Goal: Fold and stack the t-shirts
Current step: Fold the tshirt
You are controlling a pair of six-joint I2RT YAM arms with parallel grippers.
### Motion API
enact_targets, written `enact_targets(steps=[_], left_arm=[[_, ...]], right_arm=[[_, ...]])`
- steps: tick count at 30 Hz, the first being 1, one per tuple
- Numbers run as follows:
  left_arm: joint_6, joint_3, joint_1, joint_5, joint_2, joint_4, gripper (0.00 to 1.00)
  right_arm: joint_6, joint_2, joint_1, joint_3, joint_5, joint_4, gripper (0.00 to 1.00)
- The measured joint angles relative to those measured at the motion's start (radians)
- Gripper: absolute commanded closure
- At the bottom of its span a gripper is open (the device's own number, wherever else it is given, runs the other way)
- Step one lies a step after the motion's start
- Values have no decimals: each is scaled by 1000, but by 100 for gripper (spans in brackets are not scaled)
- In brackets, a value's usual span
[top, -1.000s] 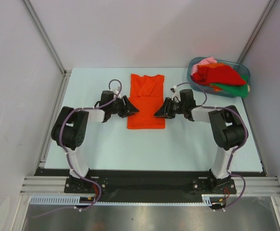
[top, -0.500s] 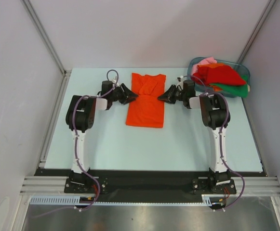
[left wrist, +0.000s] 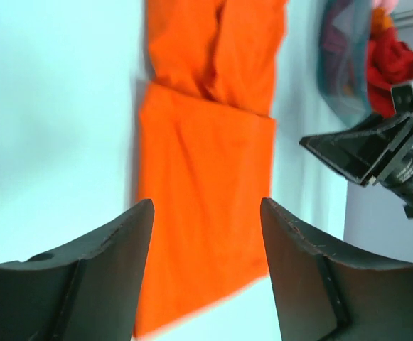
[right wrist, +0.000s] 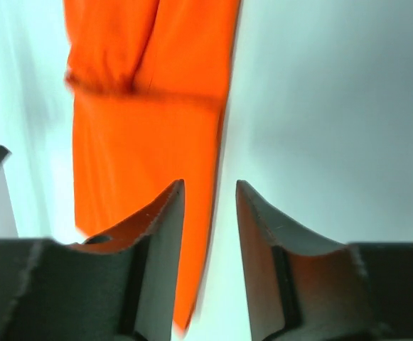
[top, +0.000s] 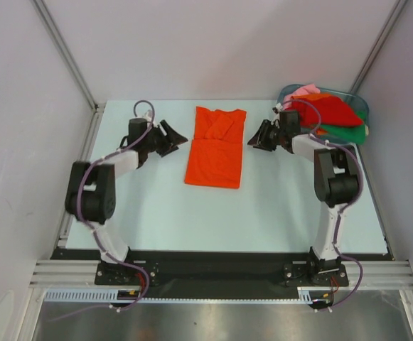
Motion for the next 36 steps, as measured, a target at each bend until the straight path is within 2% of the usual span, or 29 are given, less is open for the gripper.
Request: enact_targets(steps=[3,7,12,15,19,24,28,36], left_arm=[[-9,-185,-6,-71,-228,11,29],[-65,-424,-78,-199,-456,57,29],[-196,-651,-240,-330,-531,105,30],[-296,-738,-281,-391,-529,139,31],[-440,-775,-282,-436,-490,231,34],[-617,-809,-269,-443,-419,371,36],[-705,-782,-233,-406,-336,439,37],[-811,-771,-188,-321,-202,594,46]], right_arm=[[-5,-219,20,-181,76,-24,57],[111,-462,66,-482,115,76,53],[364,-612,227,-821,237,211,46],[505,-648,367,-926,355,283,45],[664,-651,480,-980,522,420,44],[832,-570,521,-996,664,586,44],[951,-487,504,-998,677,681,43],[1102,-398,485,-997,680,805,45]])
